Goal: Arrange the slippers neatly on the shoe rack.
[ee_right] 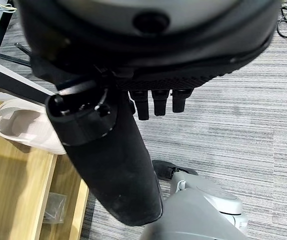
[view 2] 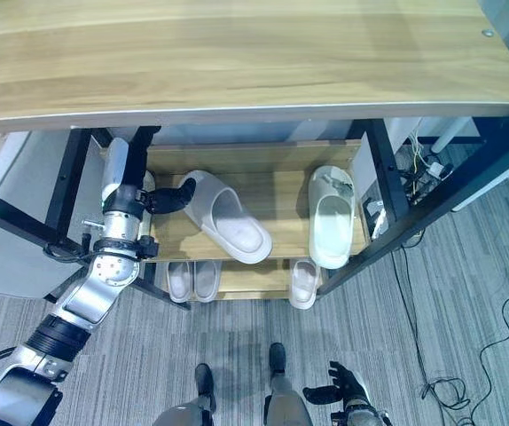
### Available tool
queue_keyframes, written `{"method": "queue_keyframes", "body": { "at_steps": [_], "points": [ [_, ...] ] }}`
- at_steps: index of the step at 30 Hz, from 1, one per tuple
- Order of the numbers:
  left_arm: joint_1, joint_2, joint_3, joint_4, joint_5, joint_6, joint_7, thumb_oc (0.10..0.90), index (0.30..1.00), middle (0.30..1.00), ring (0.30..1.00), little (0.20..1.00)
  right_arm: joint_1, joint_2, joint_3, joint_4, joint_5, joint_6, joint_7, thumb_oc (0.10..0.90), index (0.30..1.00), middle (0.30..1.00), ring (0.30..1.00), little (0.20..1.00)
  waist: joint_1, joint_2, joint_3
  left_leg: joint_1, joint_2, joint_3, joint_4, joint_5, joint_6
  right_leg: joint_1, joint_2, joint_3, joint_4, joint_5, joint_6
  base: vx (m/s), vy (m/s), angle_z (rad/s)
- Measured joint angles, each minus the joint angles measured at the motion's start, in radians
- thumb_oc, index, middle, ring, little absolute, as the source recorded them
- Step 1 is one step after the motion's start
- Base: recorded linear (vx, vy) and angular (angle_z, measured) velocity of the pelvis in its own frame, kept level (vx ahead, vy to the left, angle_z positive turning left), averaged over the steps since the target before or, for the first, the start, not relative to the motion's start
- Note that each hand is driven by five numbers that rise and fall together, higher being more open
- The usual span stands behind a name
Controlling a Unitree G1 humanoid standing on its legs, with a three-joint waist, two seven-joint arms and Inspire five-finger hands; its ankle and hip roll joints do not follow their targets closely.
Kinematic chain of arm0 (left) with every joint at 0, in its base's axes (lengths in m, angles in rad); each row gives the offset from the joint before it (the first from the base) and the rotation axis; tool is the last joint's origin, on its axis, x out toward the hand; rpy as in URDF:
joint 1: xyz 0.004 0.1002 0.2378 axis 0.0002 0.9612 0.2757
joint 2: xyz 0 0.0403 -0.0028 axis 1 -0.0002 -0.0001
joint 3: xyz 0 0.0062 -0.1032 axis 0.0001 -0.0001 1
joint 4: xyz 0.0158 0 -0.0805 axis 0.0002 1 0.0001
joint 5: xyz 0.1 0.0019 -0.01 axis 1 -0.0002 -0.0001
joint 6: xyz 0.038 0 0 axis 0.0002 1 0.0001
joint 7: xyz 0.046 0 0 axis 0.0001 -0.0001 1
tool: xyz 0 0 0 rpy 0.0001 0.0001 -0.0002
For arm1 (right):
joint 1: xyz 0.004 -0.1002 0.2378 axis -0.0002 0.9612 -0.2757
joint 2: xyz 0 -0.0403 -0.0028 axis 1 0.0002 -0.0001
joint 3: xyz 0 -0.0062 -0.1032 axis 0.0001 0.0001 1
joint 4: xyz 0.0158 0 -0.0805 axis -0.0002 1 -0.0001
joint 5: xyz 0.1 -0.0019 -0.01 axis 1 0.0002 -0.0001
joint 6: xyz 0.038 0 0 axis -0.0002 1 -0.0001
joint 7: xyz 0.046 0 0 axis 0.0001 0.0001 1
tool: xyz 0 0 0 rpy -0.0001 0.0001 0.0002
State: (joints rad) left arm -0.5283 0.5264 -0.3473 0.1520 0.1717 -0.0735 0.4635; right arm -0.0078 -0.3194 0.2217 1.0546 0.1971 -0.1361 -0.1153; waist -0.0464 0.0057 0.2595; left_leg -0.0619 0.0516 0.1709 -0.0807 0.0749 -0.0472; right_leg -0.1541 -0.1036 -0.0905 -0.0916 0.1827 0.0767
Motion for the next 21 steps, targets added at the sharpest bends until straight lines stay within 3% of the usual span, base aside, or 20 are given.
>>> {"method": "queue_keyframes", "body": {
  "at_steps": [9, 21],
  "points": [
    [0.002, -0.043, -0.015, 0.006, -0.001, 0.000, -0.018, 0.800, 0.900, 0.900, 0.900, 0.900, -0.001, -0.001, 0.001, 0.000, 0.000, -0.003, 0.001, 0.800, 0.900, 0.900, 0.900, 0.900, 0.000, 0.029, -0.001, 0.005, -0.002, -0.010, 0.000, 0.000, 0.000, 0.010, -0.004, -0.001, -0.004, -0.012, 0.002, 0.00, -0.005, 0.03],
    [0.002, -0.130, -0.106, 0.099, -0.008, 0.002, -0.039, 0.800, 0.900, 0.900, 0.900, 0.900, 0.004, -0.005, 0.000, 0.001, 0.002, -0.006, -0.004, 0.800, 0.900, 0.900, 0.900, 0.900, -0.009, 0.036, -0.002, -0.001, -0.002, -0.007, 0.000, 0.000, 0.000, 0.002, -0.003, 0.001, -0.003, -0.006, -0.006, 0.00, 0.000, 0.00]
  ]
}}
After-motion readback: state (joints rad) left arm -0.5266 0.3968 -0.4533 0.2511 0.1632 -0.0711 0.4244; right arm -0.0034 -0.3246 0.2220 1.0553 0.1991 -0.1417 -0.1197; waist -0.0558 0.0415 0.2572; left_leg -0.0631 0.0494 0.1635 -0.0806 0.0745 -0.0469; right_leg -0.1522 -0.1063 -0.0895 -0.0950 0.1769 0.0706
